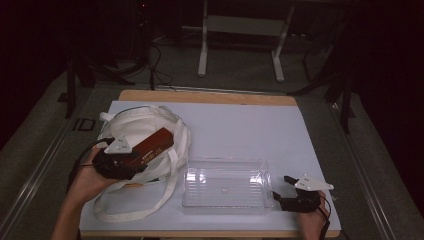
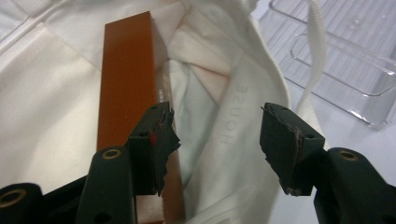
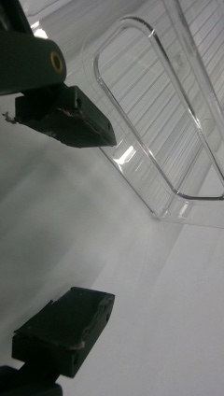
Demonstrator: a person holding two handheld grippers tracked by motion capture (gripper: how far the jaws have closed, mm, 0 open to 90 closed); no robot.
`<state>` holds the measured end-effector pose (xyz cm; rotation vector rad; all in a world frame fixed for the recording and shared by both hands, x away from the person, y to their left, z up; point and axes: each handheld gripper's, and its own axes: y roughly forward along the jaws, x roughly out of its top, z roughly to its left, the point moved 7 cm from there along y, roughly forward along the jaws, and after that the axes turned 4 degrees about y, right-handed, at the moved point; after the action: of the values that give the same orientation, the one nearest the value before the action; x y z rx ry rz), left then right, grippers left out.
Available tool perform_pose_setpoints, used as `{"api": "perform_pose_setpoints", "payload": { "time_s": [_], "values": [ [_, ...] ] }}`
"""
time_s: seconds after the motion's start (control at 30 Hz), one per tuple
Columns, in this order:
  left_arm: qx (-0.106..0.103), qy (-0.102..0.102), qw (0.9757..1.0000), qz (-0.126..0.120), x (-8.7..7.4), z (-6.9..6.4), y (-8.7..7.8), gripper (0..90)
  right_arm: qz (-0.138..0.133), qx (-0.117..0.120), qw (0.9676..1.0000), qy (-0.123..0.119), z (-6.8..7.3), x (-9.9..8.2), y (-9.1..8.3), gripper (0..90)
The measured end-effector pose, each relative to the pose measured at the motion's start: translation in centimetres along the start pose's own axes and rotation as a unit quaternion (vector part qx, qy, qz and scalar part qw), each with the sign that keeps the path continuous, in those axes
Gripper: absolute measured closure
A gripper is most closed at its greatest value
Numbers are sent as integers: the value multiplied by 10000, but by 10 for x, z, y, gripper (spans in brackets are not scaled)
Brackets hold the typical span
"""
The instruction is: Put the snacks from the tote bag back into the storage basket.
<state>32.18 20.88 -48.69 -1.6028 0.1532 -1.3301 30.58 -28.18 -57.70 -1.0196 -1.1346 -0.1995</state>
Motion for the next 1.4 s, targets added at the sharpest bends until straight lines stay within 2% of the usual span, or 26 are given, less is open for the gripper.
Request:
{"api": "perform_pose_setpoints", "payload": {
  "time_s": [0.63, 0.9, 1.4],
  "values": [
    [94, -190, 9996, 202, -5, 18, 6, 416, -1, 2, 10000, -4, 0, 0, 0, 203],
    [173, -197, 9987, 428, -10, 24, 11, 416, -2, 5, 10000, -7, 0, 0, 0, 203],
    [179, -371, 9979, 502, -13, 35, 19, 415, 10, 0, 10000, -22, 0, 0, 0, 203]
  ]
}}
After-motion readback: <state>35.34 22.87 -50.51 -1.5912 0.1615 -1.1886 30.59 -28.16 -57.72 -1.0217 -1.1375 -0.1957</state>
